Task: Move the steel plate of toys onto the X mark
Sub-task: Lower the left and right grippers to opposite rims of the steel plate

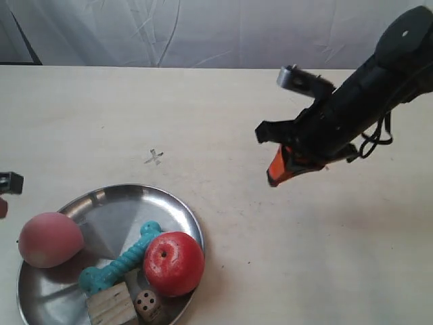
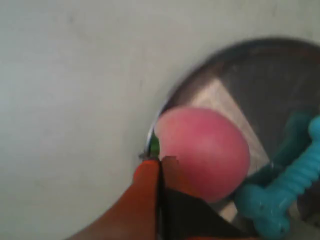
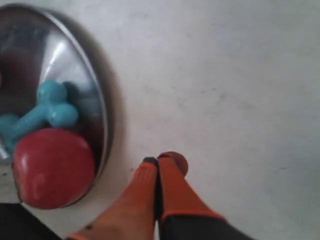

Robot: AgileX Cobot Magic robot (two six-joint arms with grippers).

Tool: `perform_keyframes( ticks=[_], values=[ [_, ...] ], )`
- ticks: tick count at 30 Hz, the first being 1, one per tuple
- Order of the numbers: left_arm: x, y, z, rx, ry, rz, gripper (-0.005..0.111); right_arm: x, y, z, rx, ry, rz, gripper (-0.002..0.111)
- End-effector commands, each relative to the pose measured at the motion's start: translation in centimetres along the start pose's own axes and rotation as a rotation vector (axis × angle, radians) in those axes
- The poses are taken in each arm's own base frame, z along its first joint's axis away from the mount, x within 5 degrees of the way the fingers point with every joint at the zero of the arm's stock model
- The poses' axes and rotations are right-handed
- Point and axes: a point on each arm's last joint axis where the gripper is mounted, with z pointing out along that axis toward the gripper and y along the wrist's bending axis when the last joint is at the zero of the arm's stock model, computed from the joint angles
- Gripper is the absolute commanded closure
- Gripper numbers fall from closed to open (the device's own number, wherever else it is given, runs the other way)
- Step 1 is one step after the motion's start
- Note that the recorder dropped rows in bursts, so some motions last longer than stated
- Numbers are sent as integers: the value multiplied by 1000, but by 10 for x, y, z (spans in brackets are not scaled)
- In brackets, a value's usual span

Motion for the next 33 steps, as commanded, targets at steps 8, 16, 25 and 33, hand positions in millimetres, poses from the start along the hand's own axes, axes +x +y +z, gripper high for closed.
perform_keyframes(
  ticks=[8, 16, 25, 33],
  values=[
    [19, 0, -2, -5, 227, 21, 85, 7, 35, 36, -151, 2, -137, 69],
    [37, 3, 5, -28, 323, -79, 49, 4, 29, 48, -158, 7, -92, 58],
    [36, 3, 7, -29, 323, -98, 49, 4, 15, 81, -199, 77, -31, 66],
    [33, 7, 33, -20, 422, -138, 49, -3, 27, 95, -233, 87, -77, 55]
  ],
)
